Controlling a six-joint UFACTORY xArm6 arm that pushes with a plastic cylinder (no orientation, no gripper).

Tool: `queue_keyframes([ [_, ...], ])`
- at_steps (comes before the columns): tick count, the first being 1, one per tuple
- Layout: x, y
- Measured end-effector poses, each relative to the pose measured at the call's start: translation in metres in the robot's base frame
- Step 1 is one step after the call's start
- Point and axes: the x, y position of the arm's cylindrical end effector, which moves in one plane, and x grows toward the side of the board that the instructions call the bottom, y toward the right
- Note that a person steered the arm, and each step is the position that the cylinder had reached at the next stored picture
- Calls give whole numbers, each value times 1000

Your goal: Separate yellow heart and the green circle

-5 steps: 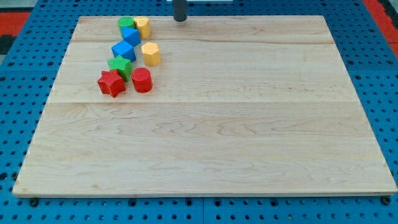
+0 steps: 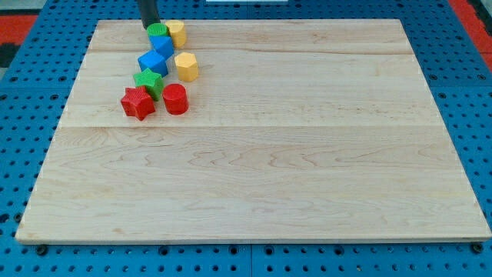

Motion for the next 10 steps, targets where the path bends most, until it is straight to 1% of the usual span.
queue_keyframes([
  [2,0,24],
  [7,0,41],
  [10,3,66],
])
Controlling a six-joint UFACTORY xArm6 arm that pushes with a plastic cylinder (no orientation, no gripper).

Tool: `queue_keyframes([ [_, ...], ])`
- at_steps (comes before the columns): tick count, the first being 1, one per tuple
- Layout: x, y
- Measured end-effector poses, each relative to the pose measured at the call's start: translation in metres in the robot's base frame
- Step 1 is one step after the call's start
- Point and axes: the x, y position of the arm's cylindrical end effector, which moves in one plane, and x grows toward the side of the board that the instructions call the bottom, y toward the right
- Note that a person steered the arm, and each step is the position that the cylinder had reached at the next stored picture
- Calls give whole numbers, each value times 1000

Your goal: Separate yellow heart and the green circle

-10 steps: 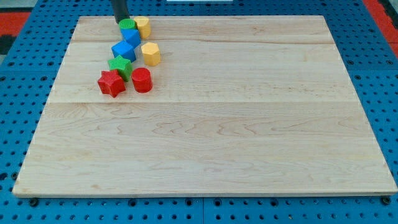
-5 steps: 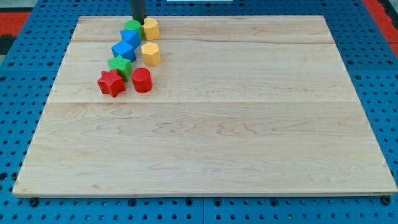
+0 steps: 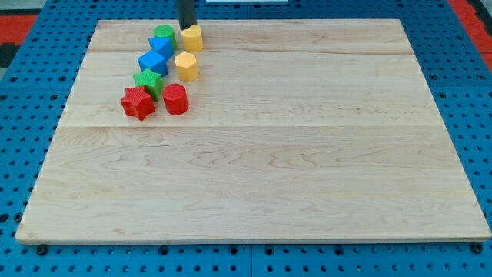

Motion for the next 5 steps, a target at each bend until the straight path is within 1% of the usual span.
queue_keyframes([
  [2,0,1],
  [4,13,1],
  [5,5,4],
])
